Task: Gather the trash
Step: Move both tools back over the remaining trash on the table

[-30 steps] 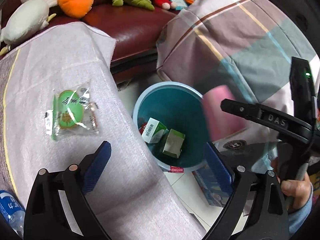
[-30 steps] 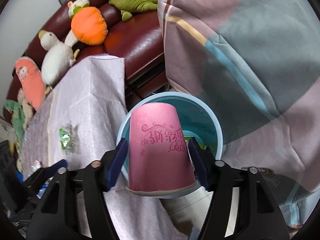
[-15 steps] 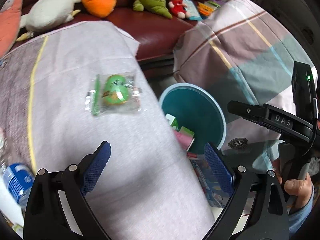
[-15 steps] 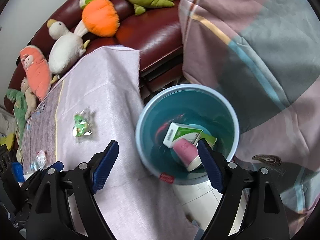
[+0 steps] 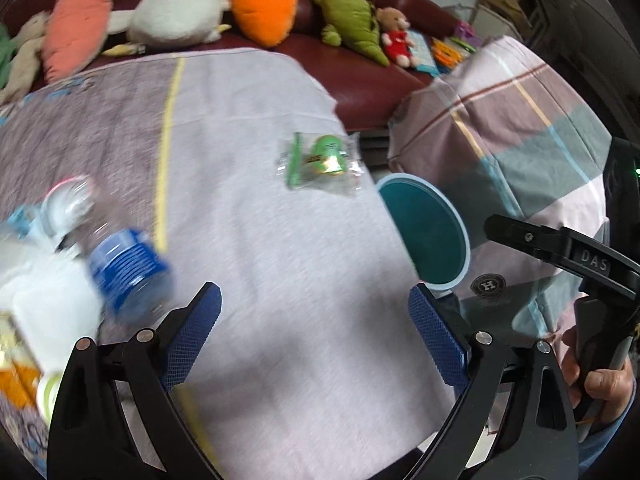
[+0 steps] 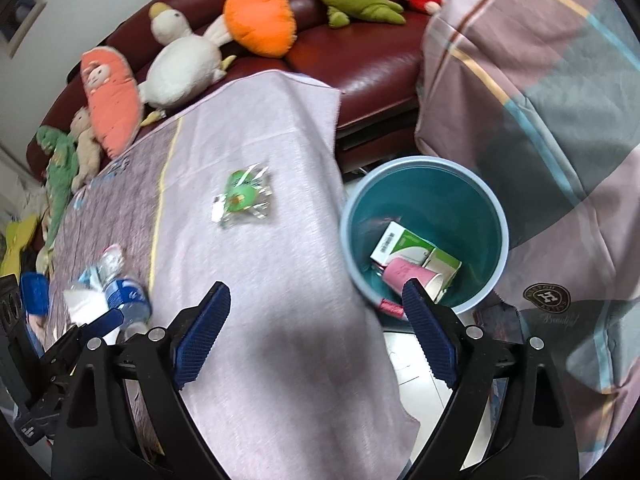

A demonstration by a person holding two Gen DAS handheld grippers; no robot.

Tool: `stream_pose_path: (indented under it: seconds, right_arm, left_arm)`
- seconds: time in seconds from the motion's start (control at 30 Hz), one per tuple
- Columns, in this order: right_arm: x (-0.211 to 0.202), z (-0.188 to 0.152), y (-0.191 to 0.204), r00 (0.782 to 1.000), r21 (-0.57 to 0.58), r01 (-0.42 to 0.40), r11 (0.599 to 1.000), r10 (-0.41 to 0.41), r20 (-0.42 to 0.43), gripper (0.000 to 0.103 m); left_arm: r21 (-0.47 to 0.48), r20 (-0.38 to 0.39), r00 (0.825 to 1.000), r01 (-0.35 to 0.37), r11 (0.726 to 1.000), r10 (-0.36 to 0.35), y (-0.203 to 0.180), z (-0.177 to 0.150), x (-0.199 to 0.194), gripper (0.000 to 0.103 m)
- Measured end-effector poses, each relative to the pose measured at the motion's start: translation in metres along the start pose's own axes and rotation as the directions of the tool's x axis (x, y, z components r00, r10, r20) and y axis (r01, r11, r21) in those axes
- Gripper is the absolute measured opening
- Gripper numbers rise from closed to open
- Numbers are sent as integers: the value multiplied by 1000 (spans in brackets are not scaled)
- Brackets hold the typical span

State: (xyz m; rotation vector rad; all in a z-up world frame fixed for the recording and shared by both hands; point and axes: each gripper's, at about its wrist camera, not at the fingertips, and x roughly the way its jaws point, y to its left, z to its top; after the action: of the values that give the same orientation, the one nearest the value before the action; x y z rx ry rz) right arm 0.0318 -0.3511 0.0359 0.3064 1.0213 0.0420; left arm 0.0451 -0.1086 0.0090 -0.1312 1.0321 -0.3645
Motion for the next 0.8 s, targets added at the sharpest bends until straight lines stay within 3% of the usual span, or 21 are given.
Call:
stream_pose_path:
  seconds: [0.17,0.37,0.47,0.6,0.8]
  right_arm:
    - [-2,-15,28,999,-54,-28,998,26,-30,85]
    - [-4,-38,72,995,-158,-85,984,76,-64,85]
    - [-5,-47,84,992,-185,-109,977,96,-77,85]
    - [-1,-55,93,988,-202,-139,970,121,-99,85]
    - [10,-59,100,984,-219,-150,964,124,-128,85]
  left_arm:
    - [-96,-9,999,-33,995,33,32,-22,-22,95]
    - [-242,-9,995,-100,965,101,73,-52,-50,95]
    - [-343,-24,992,-124,931,123,98,-66,-57,95]
    - [-481,-35,989,-141,865,142,128,-84,-61,95]
    - [-557,-27,990,-130,821,138,135,-93,-58,95]
